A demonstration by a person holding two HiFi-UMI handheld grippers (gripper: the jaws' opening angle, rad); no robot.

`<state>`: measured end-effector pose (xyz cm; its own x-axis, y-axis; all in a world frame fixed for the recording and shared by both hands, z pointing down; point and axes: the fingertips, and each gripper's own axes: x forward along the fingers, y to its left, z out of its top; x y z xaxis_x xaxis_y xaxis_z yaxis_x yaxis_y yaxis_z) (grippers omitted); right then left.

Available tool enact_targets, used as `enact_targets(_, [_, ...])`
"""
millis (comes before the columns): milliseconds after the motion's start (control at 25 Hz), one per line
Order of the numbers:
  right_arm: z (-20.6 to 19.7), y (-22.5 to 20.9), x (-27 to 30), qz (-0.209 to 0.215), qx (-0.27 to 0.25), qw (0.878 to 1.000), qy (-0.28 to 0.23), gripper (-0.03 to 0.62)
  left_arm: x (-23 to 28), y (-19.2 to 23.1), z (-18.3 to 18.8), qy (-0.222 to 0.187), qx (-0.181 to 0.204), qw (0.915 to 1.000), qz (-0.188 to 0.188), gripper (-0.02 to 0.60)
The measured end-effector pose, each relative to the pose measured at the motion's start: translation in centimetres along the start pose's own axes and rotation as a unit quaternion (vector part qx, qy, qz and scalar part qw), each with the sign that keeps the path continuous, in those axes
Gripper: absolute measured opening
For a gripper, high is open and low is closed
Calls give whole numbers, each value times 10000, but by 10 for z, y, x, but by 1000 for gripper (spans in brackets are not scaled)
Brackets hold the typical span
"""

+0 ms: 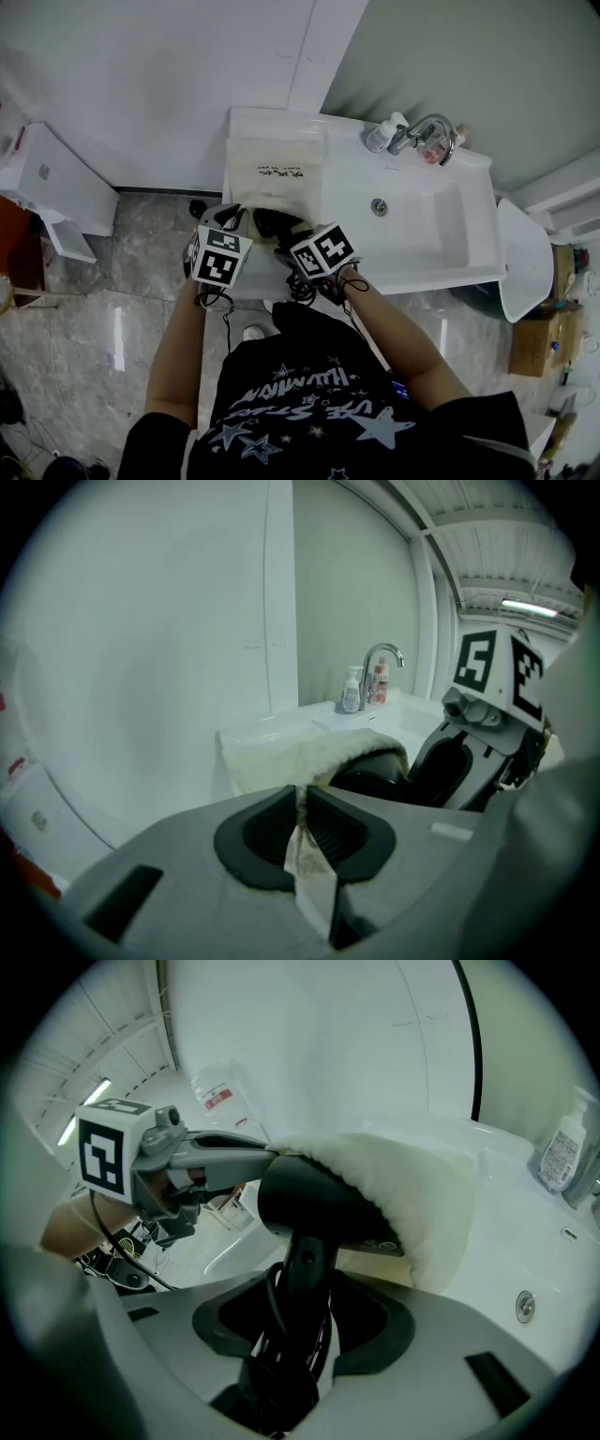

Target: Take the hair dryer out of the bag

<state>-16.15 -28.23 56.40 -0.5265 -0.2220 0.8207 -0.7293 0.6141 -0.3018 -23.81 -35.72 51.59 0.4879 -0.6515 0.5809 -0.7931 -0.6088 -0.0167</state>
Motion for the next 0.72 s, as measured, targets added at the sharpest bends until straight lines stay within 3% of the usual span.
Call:
enact_targets(400, [-16,41,-21,170,-567,9977,-325,190,-12,-4,-6,-44,-45,9998,-170,49])
enact_targets(720, [-29,62,-40,374,-776,9948,-543,189,-19,-3,-12,-41,-327,9995,-13,49])
